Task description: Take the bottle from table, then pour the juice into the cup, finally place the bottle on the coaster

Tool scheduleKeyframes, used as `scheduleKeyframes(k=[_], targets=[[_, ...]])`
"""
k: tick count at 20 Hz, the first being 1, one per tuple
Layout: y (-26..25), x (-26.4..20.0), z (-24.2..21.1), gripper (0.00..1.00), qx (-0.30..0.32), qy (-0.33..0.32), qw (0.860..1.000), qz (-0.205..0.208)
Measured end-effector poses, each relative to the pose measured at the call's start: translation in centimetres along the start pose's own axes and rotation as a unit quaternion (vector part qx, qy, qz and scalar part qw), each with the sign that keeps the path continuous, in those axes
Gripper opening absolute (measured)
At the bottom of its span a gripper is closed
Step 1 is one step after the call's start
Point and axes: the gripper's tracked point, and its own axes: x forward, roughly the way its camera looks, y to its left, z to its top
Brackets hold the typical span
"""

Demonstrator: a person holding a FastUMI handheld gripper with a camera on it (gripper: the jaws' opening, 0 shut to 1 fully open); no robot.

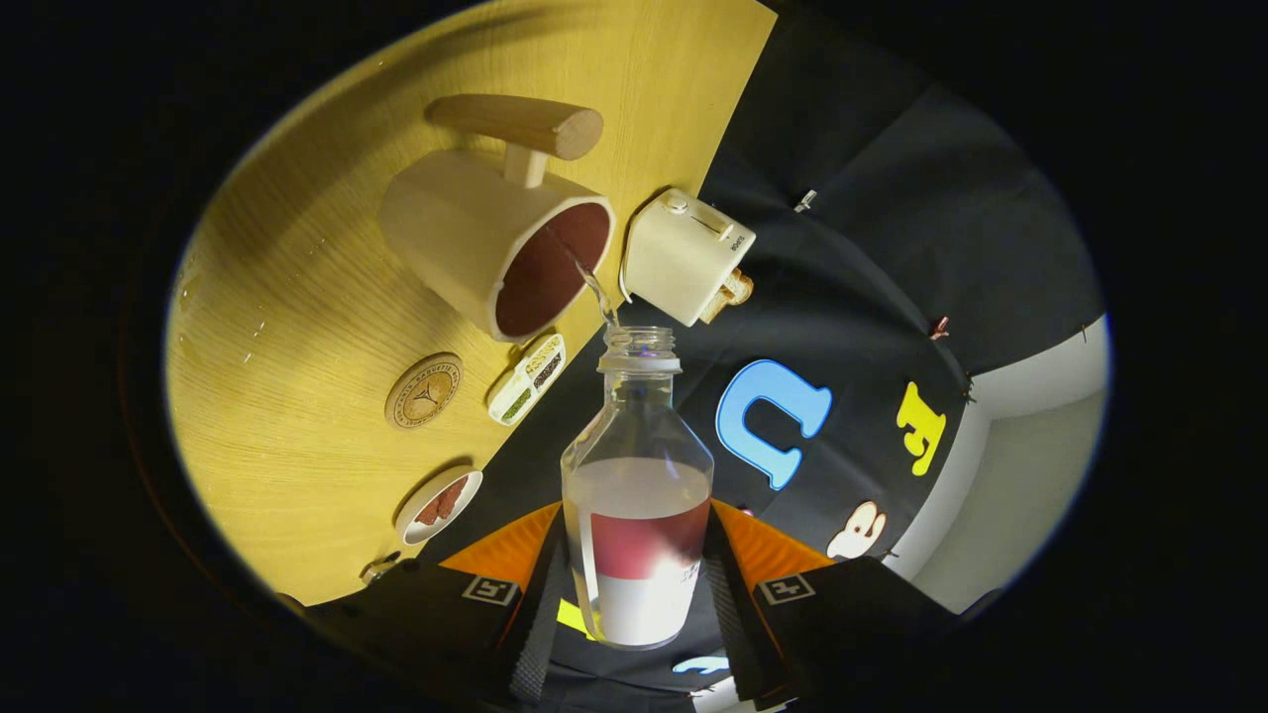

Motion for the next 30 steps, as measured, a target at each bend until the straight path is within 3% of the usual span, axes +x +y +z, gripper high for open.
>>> scheduleKeyframes(k=[8,30], targets=[[-0.4,0.4,0.1,0.72,-0.054,-0.029,0.998,-0.016],[-0.4,0.4,-1.0,0.72,-0.025,-0.016,1.000,-0.008]])
